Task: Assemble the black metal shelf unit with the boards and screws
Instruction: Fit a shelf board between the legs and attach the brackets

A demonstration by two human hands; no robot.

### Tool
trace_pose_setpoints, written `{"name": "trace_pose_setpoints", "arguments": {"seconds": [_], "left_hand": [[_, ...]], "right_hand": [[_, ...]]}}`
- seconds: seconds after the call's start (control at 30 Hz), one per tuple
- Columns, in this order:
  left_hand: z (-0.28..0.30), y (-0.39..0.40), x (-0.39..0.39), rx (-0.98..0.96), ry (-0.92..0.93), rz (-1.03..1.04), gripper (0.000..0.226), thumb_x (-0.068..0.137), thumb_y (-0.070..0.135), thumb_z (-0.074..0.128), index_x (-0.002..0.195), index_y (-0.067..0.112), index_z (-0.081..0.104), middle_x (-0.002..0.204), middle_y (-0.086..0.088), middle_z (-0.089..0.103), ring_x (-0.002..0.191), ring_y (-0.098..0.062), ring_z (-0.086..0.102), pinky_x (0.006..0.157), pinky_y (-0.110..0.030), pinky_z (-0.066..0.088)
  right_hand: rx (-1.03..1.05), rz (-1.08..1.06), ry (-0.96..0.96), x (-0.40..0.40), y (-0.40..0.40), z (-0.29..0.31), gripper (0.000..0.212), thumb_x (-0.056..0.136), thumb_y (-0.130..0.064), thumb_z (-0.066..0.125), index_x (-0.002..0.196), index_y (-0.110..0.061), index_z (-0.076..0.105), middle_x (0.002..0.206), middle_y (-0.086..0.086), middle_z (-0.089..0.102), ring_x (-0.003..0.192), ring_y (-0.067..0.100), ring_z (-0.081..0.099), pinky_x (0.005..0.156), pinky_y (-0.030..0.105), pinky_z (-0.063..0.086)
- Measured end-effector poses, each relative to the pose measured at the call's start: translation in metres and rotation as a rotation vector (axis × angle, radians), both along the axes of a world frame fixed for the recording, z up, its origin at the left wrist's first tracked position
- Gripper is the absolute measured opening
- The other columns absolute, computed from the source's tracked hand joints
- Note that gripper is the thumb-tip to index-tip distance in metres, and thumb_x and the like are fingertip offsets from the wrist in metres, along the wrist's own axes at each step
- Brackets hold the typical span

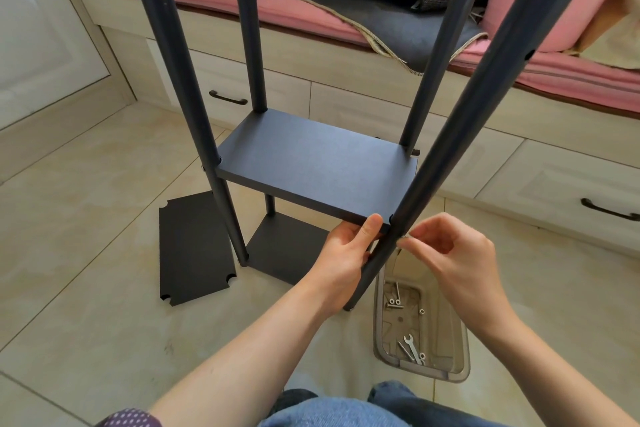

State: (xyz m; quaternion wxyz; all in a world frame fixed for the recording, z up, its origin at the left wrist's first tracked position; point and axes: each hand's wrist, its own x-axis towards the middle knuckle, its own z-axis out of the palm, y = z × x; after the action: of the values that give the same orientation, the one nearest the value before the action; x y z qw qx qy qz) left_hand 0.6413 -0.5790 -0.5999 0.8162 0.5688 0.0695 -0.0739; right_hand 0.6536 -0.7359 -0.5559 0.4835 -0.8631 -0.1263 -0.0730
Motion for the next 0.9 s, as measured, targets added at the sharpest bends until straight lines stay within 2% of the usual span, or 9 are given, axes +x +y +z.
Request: {"name": "trace_pose_setpoints", "arguments": {"seconds": [0.1, 0.2, 0.4, 0.67, 0.73, 0.8, 0.9], "left_hand": [[0.0, 0.0, 0.0, 0.008, 0.006, 0.0, 0.022, 0.088, 0.061, 0.054, 0.084, 0.048, 0.072, 0.111, 0.004, 0.074, 0.106, -0.008, 0.069, 0.07, -0.009, 0.052], [0.0, 0.0, 0.0, 0.012, 0.009, 0.002, 0.021, 0.088, 0.061, 0.055, 0.084, 0.049, 0.072, 0.108, 0.008, 0.075, 0.104, -0.004, 0.069, 0.067, -0.007, 0.051], [0.0, -0.001, 0.0, 0.009, -0.002, 0.018, 0.02, 0.089, 0.06, 0.055, 0.086, 0.049, 0.071, 0.104, 0.009, 0.075, 0.101, -0.003, 0.069, 0.067, -0.006, 0.05], [0.001, -0.001, -0.002, -0.016, -0.003, 0.021, 0.023, 0.091, 0.059, 0.054, 0.092, 0.045, 0.071, 0.109, 0.002, 0.075, 0.106, -0.011, 0.07, 0.07, -0.007, 0.051], [0.001, -0.001, -0.001, -0.001, 0.003, 0.025, 0.024, 0.088, 0.063, 0.056, 0.09, 0.045, 0.071, 0.109, 0.004, 0.075, 0.105, -0.01, 0.069, 0.069, -0.007, 0.051], [-0.001, 0.0, -0.001, 0.01, 0.004, 0.017, 0.026, 0.085, 0.067, 0.057, 0.089, 0.046, 0.071, 0.108, 0.005, 0.074, 0.105, -0.009, 0.069, 0.068, -0.008, 0.051], [-0.002, 0.001, 0.0, 0.011, 0.01, 0.004, 0.029, 0.083, 0.068, 0.058, 0.091, 0.043, 0.07, 0.109, 0.005, 0.074, 0.106, -0.009, 0.069, 0.068, -0.008, 0.052]], "right_hand": [[0.009, 0.001, 0.019, -0.001, 0.001, 0.001, 0.013, 0.076, -0.017, 0.082, 0.079, -0.02, 0.069, 0.071, -0.005, 0.07, 0.068, 0.012, 0.068, 0.068, 0.036, 0.058], [0.018, -0.03, 0.034, -0.002, 0.001, -0.001, 0.015, 0.076, -0.017, 0.082, 0.081, -0.021, 0.068, 0.072, -0.005, 0.071, 0.069, 0.011, 0.07, 0.07, 0.037, 0.059], [0.013, -0.018, 0.035, -0.004, -0.001, -0.002, 0.021, 0.078, -0.013, 0.081, 0.09, -0.024, 0.067, 0.076, -0.008, 0.074, 0.072, 0.004, 0.071, 0.071, 0.023, 0.058], [0.009, 0.005, 0.022, -0.001, 0.0, -0.002, 0.015, 0.081, -0.008, 0.078, 0.089, -0.015, 0.068, 0.075, -0.005, 0.072, 0.069, 0.004, 0.07, 0.07, 0.023, 0.057], [-0.026, -0.008, -0.006, 0.0, 0.001, -0.001, 0.021, 0.079, -0.011, 0.079, 0.095, -0.018, 0.067, 0.079, -0.008, 0.071, 0.073, 0.004, 0.068, 0.069, 0.021, 0.055], [-0.061, 0.003, -0.06, 0.003, 0.0, 0.003, 0.037, 0.077, -0.01, 0.081, 0.105, -0.023, 0.063, 0.087, -0.01, 0.067, 0.078, 0.004, 0.064, 0.067, 0.015, 0.052], [-0.185, 0.032, -0.107, 0.01, 0.0, 0.006, 0.06, 0.074, -0.01, 0.083, 0.124, -0.028, 0.055, 0.103, -0.007, 0.058, 0.088, 0.006, 0.059, 0.068, 0.017, 0.052]]}}
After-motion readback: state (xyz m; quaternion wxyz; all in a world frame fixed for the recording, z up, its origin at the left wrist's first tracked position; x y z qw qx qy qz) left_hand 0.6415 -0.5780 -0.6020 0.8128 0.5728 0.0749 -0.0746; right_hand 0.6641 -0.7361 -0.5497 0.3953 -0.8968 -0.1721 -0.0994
